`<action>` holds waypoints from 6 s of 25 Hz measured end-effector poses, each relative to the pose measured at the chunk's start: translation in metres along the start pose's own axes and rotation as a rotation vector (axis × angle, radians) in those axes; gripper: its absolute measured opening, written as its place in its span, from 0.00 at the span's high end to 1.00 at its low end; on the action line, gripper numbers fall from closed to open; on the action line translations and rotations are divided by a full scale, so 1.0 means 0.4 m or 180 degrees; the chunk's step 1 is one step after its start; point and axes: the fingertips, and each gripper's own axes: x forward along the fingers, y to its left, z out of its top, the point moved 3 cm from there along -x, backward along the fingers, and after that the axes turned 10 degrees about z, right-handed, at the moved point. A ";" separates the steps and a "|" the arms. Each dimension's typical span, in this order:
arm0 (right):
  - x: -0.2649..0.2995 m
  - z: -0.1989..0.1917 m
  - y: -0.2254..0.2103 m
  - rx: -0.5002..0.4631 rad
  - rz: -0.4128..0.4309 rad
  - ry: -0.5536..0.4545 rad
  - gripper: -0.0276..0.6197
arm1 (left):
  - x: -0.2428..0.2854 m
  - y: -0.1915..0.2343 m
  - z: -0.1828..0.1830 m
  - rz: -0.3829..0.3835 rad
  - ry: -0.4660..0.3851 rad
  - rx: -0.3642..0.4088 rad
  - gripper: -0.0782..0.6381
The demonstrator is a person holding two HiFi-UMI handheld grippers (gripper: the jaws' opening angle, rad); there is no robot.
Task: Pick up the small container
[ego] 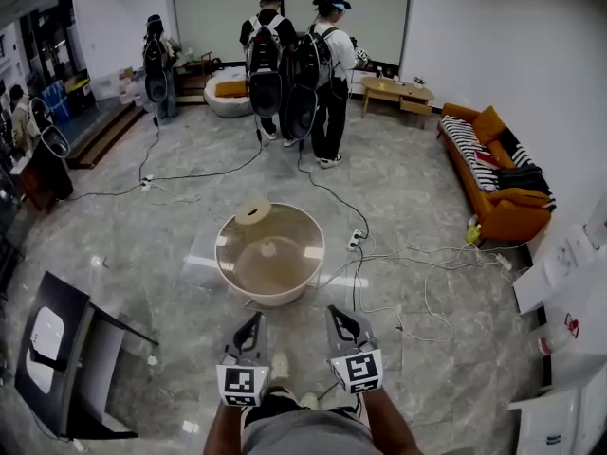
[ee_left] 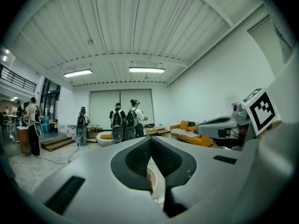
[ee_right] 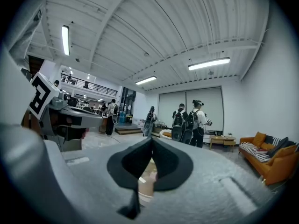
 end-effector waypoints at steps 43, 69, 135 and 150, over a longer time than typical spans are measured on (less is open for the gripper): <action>0.917 -0.097 -0.535 0.0320 0.0401 0.0317 0.95 | 0.973 0.317 -0.090 0.0143 0.0501 -0.0173 0.87; 1.428 -0.327 -0.563 0.0317 0.1402 0.0409 0.95 | 1.254 0.508 -0.345 0.1057 0.0884 -0.0624 0.87; 1.719 -1.272 -0.386 0.0157 0.2250 0.1075 0.74 | 1.395 0.500 -1.325 0.1290 0.1671 -0.1231 0.87; 1.740 -1.302 -0.362 0.0200 0.2433 0.1003 0.68 | 1.390 0.499 -1.368 0.1302 0.1685 -0.1168 0.87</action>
